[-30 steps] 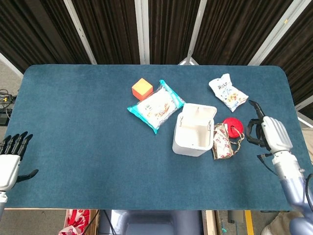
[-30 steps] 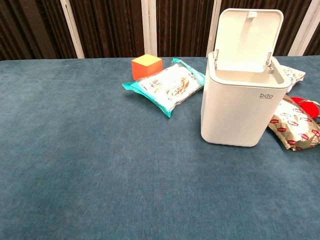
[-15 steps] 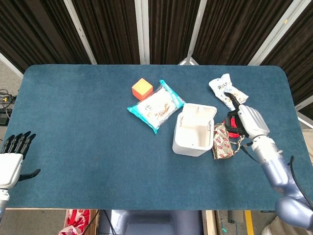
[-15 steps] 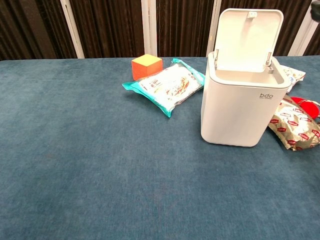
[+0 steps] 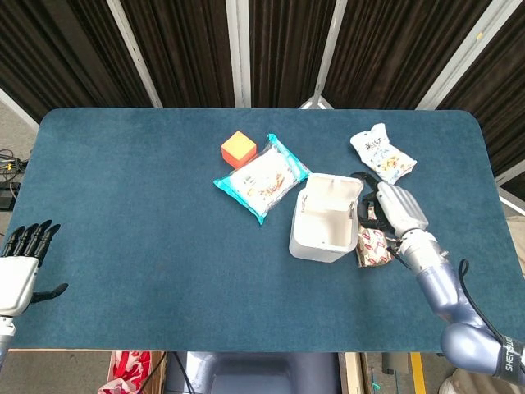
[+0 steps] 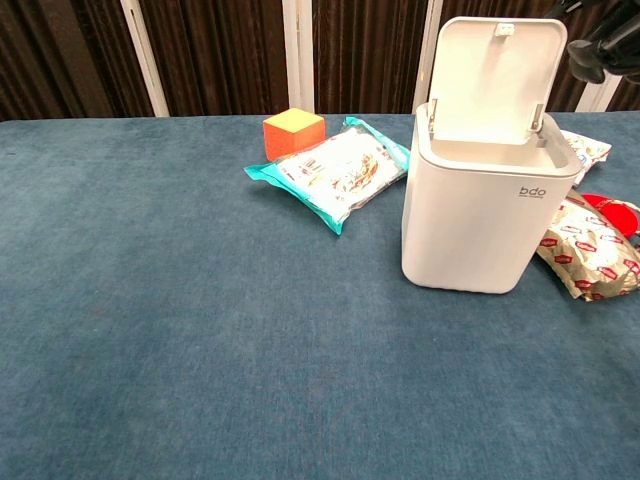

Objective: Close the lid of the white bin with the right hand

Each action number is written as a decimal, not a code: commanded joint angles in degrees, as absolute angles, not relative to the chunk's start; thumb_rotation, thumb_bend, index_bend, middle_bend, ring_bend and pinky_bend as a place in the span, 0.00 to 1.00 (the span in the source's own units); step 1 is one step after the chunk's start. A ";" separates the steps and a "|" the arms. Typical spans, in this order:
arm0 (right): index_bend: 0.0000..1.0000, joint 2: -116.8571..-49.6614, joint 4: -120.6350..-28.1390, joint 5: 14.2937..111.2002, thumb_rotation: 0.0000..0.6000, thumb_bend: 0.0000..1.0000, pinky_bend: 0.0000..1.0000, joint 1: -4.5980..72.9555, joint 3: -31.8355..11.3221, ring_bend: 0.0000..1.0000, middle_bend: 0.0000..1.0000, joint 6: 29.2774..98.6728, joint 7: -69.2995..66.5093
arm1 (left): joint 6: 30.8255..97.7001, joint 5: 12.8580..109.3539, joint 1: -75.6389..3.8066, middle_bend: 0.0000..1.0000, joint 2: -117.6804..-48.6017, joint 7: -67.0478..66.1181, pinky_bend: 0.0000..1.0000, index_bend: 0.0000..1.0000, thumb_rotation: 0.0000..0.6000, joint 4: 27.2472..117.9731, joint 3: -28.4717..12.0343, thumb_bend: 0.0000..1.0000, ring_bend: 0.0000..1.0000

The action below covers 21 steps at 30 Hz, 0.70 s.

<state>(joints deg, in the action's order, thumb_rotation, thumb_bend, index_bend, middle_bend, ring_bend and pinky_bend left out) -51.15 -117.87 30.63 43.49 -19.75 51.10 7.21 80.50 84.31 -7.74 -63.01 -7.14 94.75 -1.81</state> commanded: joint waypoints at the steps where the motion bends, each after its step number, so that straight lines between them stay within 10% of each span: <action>1: 0.22 -50.41 -119.92 31.08 1.00 0.65 0.78 43.61 -19.60 0.81 0.72 50.89 6.83 | 80.58 84.35 -7.74 0.00 -63.02 -7.22 0.00 0.00 1.00 94.73 -1.80 0.00 0.00; 21: 0.22 -47.75 -128.49 36.64 1.00 0.66 0.78 42.74 -15.12 0.81 0.72 49.07 7.20 | 81.08 84.57 -7.65 0.00 -63.01 -7.35 0.00 0.00 1.00 94.83 -1.71 0.00 0.00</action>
